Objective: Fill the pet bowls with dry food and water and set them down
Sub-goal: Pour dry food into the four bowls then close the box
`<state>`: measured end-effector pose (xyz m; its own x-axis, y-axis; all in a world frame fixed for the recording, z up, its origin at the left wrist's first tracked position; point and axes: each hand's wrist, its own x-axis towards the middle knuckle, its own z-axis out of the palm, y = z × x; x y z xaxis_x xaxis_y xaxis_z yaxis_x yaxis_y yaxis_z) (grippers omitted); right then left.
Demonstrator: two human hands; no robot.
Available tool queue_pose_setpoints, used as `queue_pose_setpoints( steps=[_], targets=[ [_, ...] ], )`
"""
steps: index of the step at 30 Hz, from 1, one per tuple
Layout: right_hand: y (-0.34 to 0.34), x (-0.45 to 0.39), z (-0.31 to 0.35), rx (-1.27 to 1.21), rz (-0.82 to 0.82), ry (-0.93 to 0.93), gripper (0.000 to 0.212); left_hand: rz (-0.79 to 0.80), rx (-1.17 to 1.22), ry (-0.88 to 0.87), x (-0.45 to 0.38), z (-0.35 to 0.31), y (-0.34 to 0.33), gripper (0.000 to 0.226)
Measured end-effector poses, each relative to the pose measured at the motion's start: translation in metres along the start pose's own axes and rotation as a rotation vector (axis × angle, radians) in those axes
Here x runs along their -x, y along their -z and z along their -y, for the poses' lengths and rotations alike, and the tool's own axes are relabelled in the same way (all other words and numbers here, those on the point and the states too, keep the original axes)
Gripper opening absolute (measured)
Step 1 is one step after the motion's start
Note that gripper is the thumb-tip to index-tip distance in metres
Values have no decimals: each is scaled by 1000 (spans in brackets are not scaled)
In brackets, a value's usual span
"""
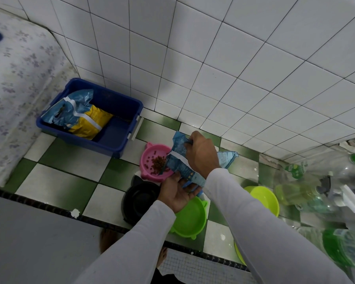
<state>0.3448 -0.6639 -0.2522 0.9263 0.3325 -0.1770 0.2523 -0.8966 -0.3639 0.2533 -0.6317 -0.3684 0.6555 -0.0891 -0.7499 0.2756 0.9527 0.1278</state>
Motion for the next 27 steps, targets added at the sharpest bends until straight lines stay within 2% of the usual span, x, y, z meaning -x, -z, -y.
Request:
queue_pose_setpoints(
  steps=[14,27],
  targets=[
    [0,2,0,-26,13,-1,18,-12,-63,1,7,-1,-5,28],
    [0,1,0,-31,-5,-13,20,-11,-88,22,3,1,-1,37]
  ],
)
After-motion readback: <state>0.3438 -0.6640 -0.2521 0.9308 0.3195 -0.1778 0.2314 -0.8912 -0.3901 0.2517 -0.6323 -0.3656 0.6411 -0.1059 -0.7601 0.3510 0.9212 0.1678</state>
